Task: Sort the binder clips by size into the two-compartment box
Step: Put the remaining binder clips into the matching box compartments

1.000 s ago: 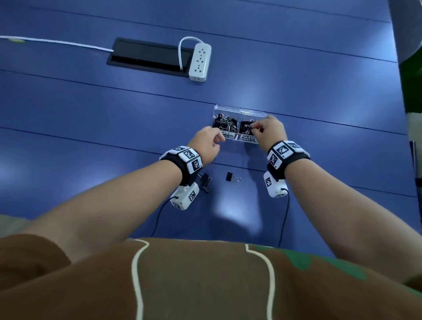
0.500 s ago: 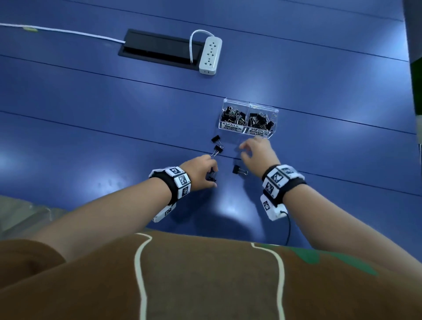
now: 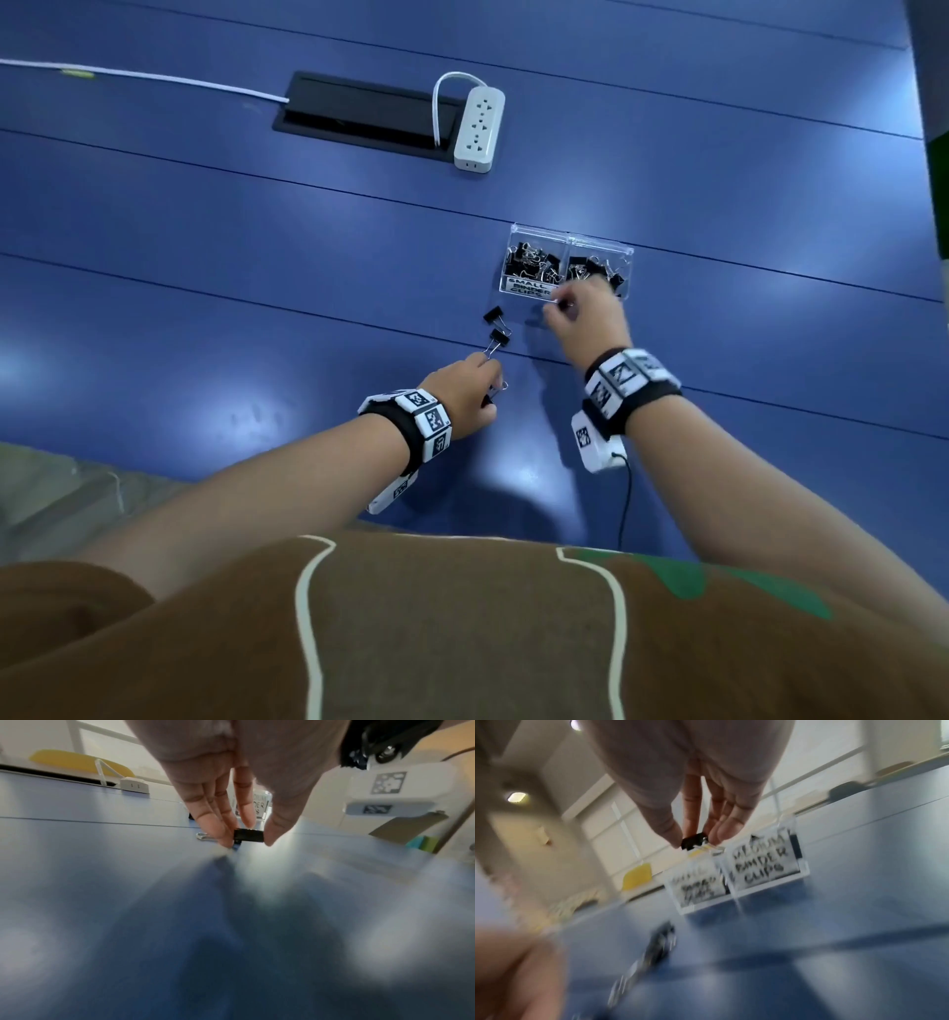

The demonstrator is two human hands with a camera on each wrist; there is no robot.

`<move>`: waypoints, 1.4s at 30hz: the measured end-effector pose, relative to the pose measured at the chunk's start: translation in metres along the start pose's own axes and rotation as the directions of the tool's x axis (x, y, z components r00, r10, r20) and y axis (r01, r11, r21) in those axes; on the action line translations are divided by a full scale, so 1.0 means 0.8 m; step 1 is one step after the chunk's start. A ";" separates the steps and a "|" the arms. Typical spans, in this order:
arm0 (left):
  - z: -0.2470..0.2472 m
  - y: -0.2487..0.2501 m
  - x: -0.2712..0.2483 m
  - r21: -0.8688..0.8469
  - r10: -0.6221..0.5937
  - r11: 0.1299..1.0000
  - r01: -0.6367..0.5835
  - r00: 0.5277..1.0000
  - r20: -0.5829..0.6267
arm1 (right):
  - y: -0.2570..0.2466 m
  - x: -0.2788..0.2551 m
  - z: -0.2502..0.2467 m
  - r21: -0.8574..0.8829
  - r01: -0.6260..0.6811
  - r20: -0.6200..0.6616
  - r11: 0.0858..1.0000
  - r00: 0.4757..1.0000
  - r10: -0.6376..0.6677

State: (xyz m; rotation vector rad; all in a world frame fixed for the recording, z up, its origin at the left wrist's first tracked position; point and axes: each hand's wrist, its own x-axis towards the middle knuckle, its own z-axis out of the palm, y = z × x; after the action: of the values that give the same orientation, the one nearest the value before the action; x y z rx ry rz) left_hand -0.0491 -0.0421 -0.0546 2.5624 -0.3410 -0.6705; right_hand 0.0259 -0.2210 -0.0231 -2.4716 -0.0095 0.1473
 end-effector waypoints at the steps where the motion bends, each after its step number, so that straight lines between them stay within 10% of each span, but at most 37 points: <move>1: -0.002 -0.002 0.000 -0.032 -0.014 0.999 0.013 1.000 -0.018 | -0.002 0.014 -0.013 0.038 -0.026 -0.085 0.999 0.996 0.029; 9: -0.022 -0.022 0.013 -0.183 -0.109 0.979 0.090 0.989 -0.102 | 0.030 0.064 -0.041 -0.042 -0.123 -0.079 0.992 0.990 0.119; 13: -0.041 -0.028 0.025 -0.231 -0.175 0.964 0.131 0.968 -0.179 | 0.014 0.043 -0.018 -0.064 0.070 -0.111 0.995 0.991 -0.077; 17: -0.069 -0.026 0.046 -0.239 -0.206 0.961 0.141 0.940 -0.271 | -0.017 0.016 0.039 -0.069 0.293 0.250 0.954 0.931 -0.267; 21: -0.098 -0.012 0.074 -0.219 -0.163 0.971 0.093 0.930 -0.329 | -0.007 -0.004 0.068 -0.170 0.303 0.465 0.938 0.864 -0.195; 32: -0.102 0.090 0.157 -0.115 0.088 0.986 -0.122 0.960 -0.264 | 0.062 -0.032 0.004 0.032 -0.013 0.093 0.999 0.996 0.010; 42: -0.074 0.108 0.194 0.344 0.192 0.926 -0.153 0.978 -0.083 | 0.073 0.050 -0.086 0.142 -0.201 -0.170 0.969 0.960 0.224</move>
State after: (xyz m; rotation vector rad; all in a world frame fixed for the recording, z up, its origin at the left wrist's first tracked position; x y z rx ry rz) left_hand 0.1030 -0.1476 -0.0275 2.8322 -0.6865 -0.4248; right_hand 0.0711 -0.3077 -0.0097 -2.3482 0.3374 0.0091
